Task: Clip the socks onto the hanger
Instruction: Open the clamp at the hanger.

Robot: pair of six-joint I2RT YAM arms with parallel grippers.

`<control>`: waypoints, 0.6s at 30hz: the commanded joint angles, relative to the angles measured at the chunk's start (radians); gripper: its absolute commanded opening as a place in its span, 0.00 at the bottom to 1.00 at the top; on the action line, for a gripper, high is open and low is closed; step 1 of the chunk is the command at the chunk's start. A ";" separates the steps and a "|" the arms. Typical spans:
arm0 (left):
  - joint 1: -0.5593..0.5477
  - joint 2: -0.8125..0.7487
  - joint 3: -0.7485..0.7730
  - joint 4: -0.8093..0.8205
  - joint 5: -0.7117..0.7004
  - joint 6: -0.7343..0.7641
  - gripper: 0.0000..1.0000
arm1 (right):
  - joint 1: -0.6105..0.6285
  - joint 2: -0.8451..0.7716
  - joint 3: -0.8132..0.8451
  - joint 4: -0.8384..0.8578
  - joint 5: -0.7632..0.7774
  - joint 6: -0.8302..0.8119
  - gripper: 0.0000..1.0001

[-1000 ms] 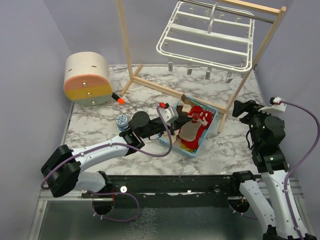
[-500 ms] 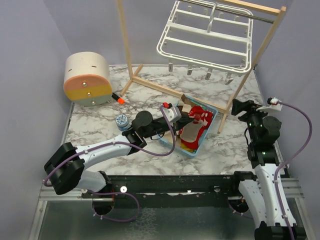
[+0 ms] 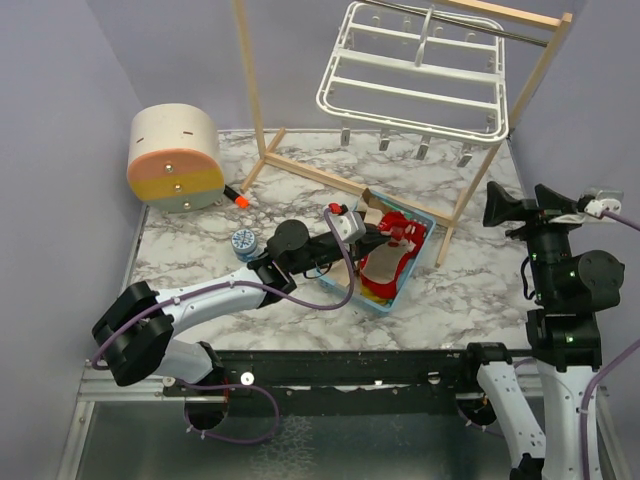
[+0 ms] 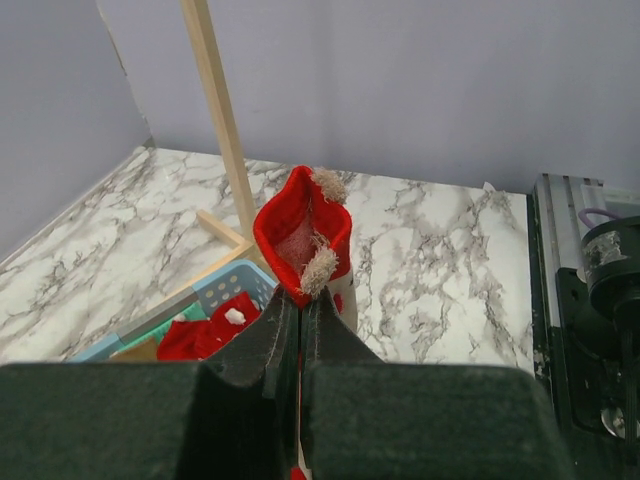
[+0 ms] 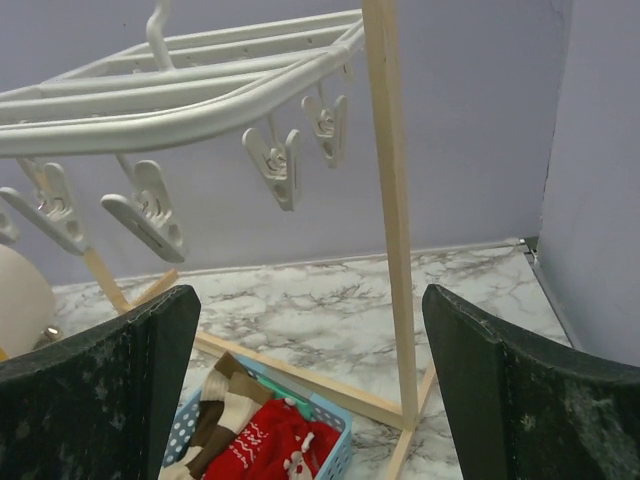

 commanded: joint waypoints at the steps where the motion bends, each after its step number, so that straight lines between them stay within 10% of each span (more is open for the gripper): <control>1: -0.008 -0.003 0.015 0.022 0.021 -0.001 0.00 | 0.008 0.092 0.078 -0.084 0.011 -0.040 1.00; 18: -0.011 -0.040 -0.007 0.022 -0.002 0.035 0.00 | 0.039 0.274 0.114 0.176 -0.045 -0.052 0.86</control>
